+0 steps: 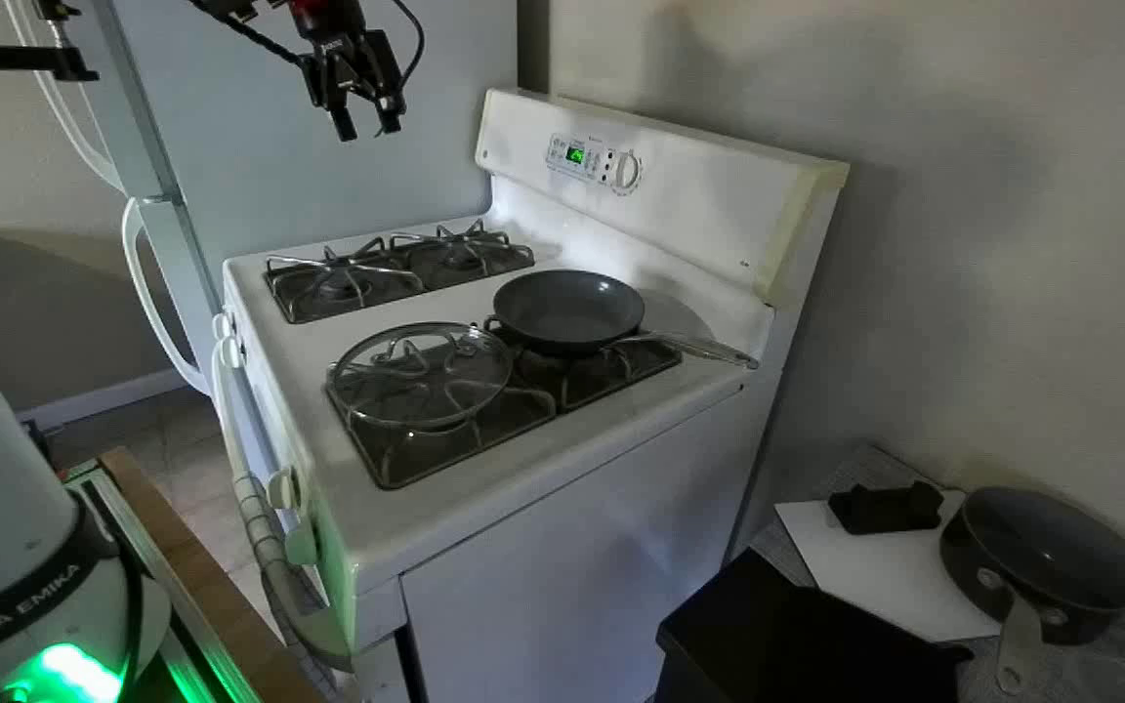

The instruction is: Put the glass lid on the pan

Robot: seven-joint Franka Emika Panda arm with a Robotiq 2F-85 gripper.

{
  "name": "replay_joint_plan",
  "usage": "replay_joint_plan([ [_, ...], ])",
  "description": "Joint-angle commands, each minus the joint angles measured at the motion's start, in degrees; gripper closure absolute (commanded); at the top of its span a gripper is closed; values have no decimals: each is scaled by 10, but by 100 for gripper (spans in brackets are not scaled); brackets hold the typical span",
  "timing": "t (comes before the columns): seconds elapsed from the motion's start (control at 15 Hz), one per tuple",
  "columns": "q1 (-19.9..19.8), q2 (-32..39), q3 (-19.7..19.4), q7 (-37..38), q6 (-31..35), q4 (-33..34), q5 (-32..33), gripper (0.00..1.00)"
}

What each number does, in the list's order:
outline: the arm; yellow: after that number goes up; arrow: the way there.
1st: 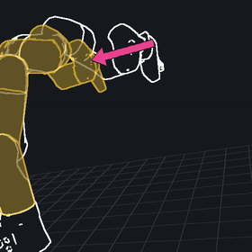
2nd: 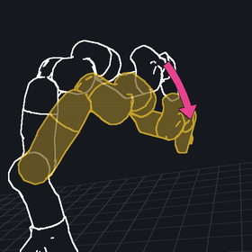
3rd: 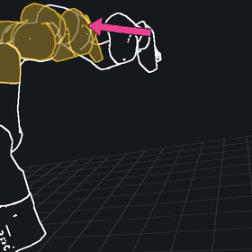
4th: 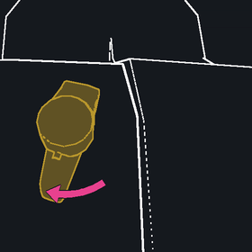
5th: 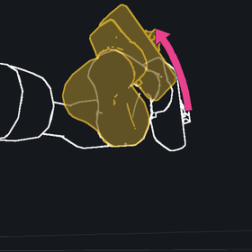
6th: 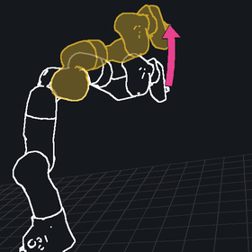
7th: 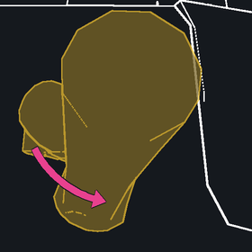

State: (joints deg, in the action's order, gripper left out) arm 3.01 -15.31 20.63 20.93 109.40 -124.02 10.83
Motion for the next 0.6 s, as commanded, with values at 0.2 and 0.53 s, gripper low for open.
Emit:
replay_joint_plan([
  [0.2, 22, 3, -19, 5, -3, 2, 6, 0],
  [0.53, 14, 9, -39, 35, 19, -14, -21, 0],
])
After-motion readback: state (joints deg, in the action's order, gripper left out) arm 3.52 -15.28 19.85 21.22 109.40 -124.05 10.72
